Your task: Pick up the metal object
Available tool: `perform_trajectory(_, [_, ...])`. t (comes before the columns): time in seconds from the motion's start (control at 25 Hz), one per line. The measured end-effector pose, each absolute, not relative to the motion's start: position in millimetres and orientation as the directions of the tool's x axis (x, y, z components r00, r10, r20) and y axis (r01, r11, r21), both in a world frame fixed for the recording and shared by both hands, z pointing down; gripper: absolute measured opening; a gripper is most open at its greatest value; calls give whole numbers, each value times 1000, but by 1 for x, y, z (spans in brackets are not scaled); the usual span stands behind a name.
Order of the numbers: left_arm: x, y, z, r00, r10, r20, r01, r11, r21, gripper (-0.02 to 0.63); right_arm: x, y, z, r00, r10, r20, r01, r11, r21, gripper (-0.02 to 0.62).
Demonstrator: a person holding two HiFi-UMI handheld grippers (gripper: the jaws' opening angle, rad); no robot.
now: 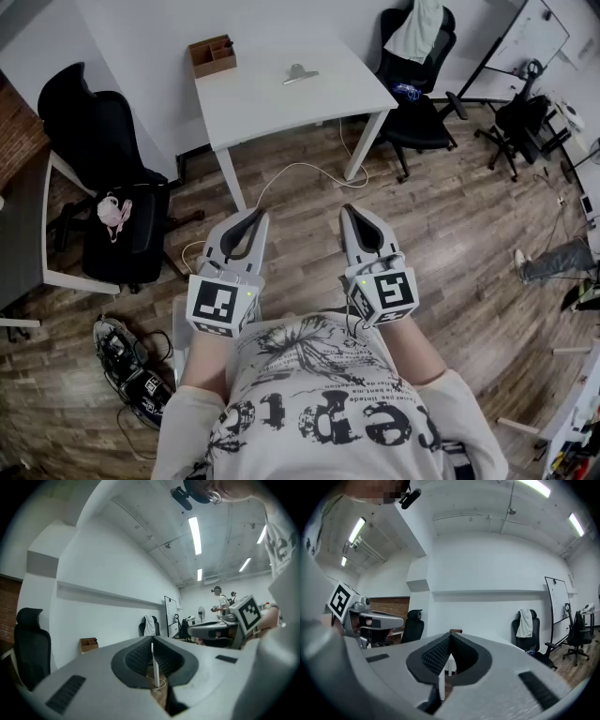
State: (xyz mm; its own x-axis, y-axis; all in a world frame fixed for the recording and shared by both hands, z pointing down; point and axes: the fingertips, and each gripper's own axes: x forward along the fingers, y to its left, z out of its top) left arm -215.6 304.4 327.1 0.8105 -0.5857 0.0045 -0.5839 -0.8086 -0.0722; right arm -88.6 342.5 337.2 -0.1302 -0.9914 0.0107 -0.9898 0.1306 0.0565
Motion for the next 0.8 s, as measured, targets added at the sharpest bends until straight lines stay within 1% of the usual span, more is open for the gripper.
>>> perform_trajectory(0.36, [-227,301,324,806,-592,-2,-591,-804,-65,14,-97,341,341,-126,-992,16,-991,127,43,-9])
perform_trajectory(0.56, [-228,297,325,806,-592,5,-591,-805,-53,14,-93,335,344,-108,-994,24,-994,107,-11,-9])
perform_trajectory(0.8, [-227,281,332,795,-606,20,-606,-795,-22,14,-87,314,355,-114,-992,58,-993,113,-20,-9])
